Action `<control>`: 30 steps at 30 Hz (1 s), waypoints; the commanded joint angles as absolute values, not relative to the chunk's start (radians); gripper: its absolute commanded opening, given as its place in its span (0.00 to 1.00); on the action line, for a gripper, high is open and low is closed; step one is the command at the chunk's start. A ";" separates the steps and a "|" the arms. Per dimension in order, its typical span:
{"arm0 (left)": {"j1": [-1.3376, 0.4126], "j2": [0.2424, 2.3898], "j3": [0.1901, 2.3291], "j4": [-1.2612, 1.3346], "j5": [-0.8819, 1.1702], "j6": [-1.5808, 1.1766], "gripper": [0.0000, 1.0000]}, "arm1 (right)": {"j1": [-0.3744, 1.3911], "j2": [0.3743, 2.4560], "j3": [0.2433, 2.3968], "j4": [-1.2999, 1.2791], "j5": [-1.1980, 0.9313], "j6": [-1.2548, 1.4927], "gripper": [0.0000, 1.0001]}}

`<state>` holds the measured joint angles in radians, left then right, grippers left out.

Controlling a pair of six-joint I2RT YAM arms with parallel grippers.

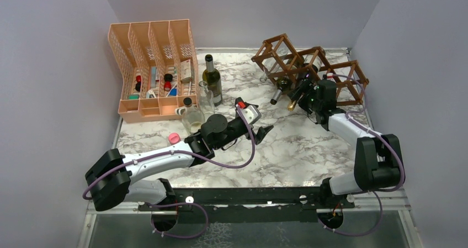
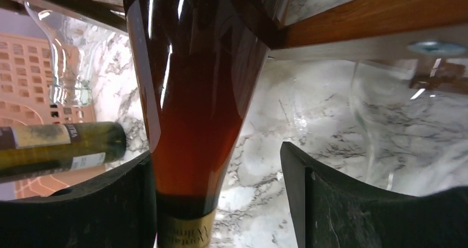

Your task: Take the wine bottle off the wine rack

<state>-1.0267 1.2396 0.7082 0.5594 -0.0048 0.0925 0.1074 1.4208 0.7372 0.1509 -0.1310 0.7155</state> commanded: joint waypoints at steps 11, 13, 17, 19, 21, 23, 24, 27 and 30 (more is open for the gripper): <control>-1.023 1.256 0.733 0.593 0.035 0.082 0.93 | 0.147 1.466 0.746 0.317 -0.015 0.777 0.58; -1.023 1.257 0.733 0.595 0.039 0.081 0.93 | 0.146 1.471 0.739 0.335 -0.016 0.795 0.58; -1.023 1.260 0.733 0.594 0.038 0.083 0.93 | 0.147 1.478 0.723 0.372 -0.014 0.819 0.58; -1.023 1.263 0.733 0.595 0.038 0.084 0.93 | 0.147 1.486 0.724 0.377 -0.012 0.824 0.58; -1.023 1.267 0.735 0.594 0.038 0.084 0.93 | 0.147 1.494 0.724 0.383 -0.009 0.832 0.58; -1.023 1.269 0.735 0.595 0.039 0.084 0.93 | 0.147 1.504 0.724 0.391 -0.010 0.836 0.58; -1.023 1.269 0.735 0.594 0.040 0.084 0.93 | 0.147 1.509 0.724 0.393 -0.009 0.837 0.57; -1.024 1.270 0.735 0.595 0.042 0.085 0.93 | 0.147 1.510 0.720 0.402 -0.008 0.838 0.55; -1.023 1.270 0.734 0.595 0.040 0.089 0.92 | 0.147 1.493 0.704 0.415 -0.001 0.846 0.47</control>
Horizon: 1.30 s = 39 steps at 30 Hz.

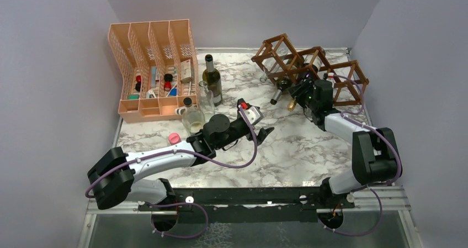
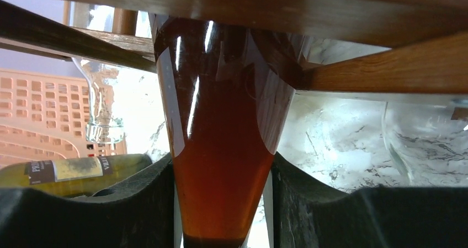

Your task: Take the wine bottle off the wine rack

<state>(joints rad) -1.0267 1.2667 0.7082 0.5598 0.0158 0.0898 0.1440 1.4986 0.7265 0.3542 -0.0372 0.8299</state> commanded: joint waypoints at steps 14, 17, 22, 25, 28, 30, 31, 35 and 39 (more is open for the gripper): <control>-1.023 1.277 0.734 0.595 0.039 0.094 0.92 | 0.147 1.374 0.565 0.572 -0.027 0.844 0.25; -1.023 1.280 0.735 0.595 0.041 0.094 0.92 | 0.147 1.341 0.555 0.554 -0.033 0.840 0.20; -1.023 1.282 0.735 0.595 0.041 0.091 0.92 | 0.146 1.290 0.537 0.517 -0.052 0.817 0.11; -1.023 1.282 0.735 0.594 0.041 0.091 0.92 | 0.147 1.265 0.527 0.510 -0.076 0.794 0.05; -1.023 1.282 0.735 0.594 0.040 0.092 0.92 | 0.147 1.238 0.526 0.489 -0.095 0.770 0.01; -1.023 1.282 0.735 0.595 0.039 0.094 0.92 | 0.147 1.222 0.541 0.458 -0.105 0.752 0.01; -1.023 1.284 0.735 0.595 0.038 0.094 0.92 | 0.147 1.215 0.557 0.424 -0.103 0.748 0.01; -1.023 1.287 0.737 0.595 0.039 0.091 0.92 | 0.146 1.180 0.571 0.361 -0.104 0.751 0.01; -1.023 1.292 0.738 0.595 0.043 0.087 0.92 | 0.147 1.155 0.572 0.333 -0.145 0.748 0.01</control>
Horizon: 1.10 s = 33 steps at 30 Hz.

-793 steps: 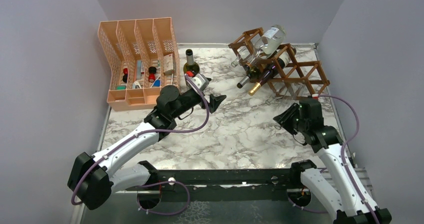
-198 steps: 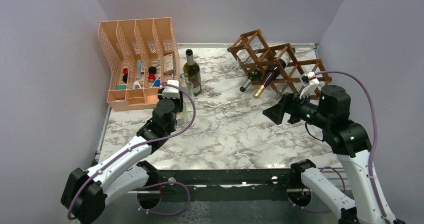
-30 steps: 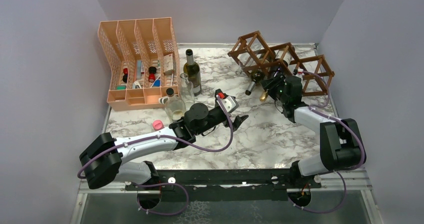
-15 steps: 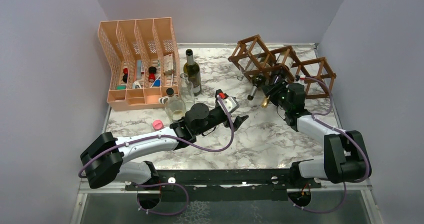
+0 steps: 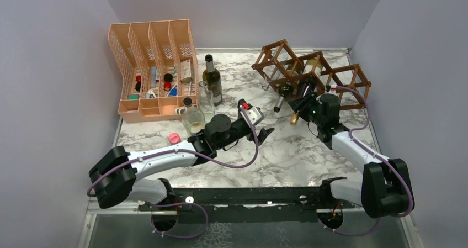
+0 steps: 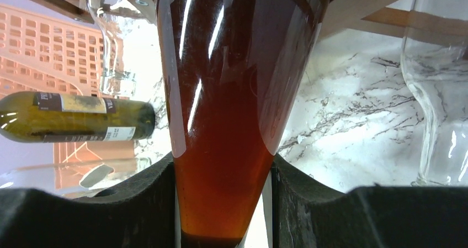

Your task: Take the wine bottle off the wine rack

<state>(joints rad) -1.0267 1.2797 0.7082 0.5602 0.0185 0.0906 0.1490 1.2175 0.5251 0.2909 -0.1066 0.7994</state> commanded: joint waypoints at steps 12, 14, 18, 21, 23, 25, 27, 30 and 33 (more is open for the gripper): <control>-1.023 1.300 0.739 0.595 0.048 0.083 0.92 | 0.147 0.994 0.563 0.170 -0.220 0.692 0.01; -1.023 1.303 0.741 0.595 0.053 0.080 0.92 | 0.147 0.960 0.549 0.151 -0.231 0.691 0.01; -1.023 1.305 0.741 0.595 0.058 0.078 0.92 | 0.147 0.907 0.520 0.142 -0.255 0.700 0.01; -1.023 1.305 0.739 0.595 0.052 0.085 0.92 | 0.147 0.879 0.521 0.120 -0.275 0.706 0.01; -1.023 1.305 0.738 0.595 0.050 0.089 0.92 | 0.147 0.854 0.524 0.097 -0.284 0.707 0.01; -1.023 1.306 0.738 0.595 0.048 0.092 0.92 | 0.146 0.822 0.528 0.068 -0.293 0.705 0.01; -1.023 1.305 0.738 0.594 0.049 0.094 0.92 | 0.147 0.789 0.535 0.035 -0.302 0.700 0.01; -1.023 1.307 0.739 0.595 0.050 0.095 0.92 | 0.147 0.741 0.548 -0.017 -0.316 0.698 0.01; -1.023 1.308 0.738 0.595 0.052 0.095 0.92 | 0.147 0.696 0.557 -0.075 -0.327 0.713 0.01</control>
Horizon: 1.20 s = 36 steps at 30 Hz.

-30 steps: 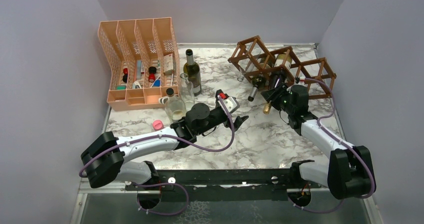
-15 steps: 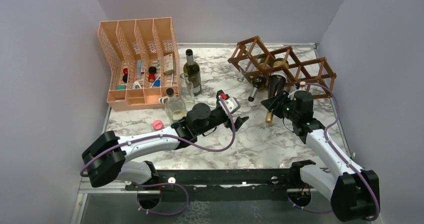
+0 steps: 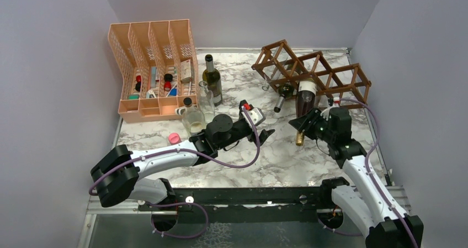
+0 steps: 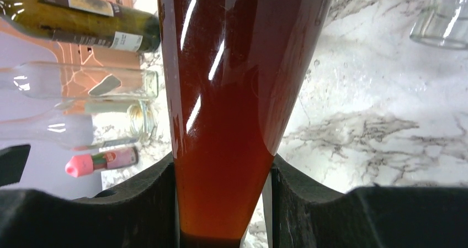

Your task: Take the wine bottle off the wine rack

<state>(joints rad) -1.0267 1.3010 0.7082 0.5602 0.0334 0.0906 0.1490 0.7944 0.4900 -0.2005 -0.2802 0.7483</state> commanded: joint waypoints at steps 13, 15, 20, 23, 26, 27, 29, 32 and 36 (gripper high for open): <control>-1.023 1.312 0.738 0.594 0.059 0.107 0.91 | 0.147 0.511 0.661 -0.371 -0.369 0.783 0.01; -1.023 1.312 0.738 0.594 0.069 0.107 0.92 | 0.147 0.493 0.686 -0.439 -0.382 0.791 0.01; -1.027 1.309 0.739 0.594 0.107 0.110 0.92 | 0.147 0.445 0.786 -0.641 -0.375 0.757 0.01; -1.032 1.303 0.738 0.595 0.154 0.125 0.91 | 0.147 0.425 0.856 -0.768 -0.381 0.719 0.01; -1.036 1.294 0.739 0.595 0.204 0.131 0.90 | 0.147 0.430 0.888 -0.824 -0.464 0.669 0.01; -1.037 1.291 0.740 0.595 0.229 0.138 0.90 | 0.147 0.443 0.896 -0.841 -0.496 0.655 0.01; -1.039 1.287 0.738 0.595 0.290 0.161 0.89 | 0.147 0.488 0.926 -0.887 -0.553 0.609 0.01; -1.046 1.279 0.724 0.595 0.425 0.232 0.89 | 0.147 0.549 0.984 -0.944 -0.613 0.541 0.01; -1.065 1.244 0.675 0.594 0.507 0.359 0.89 | 0.147 0.646 1.067 -1.050 -0.681 0.412 0.01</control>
<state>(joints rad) -1.0431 1.2991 0.7082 0.5598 0.3359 0.2104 0.1471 0.6128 0.9157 -1.1950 -0.5064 0.6353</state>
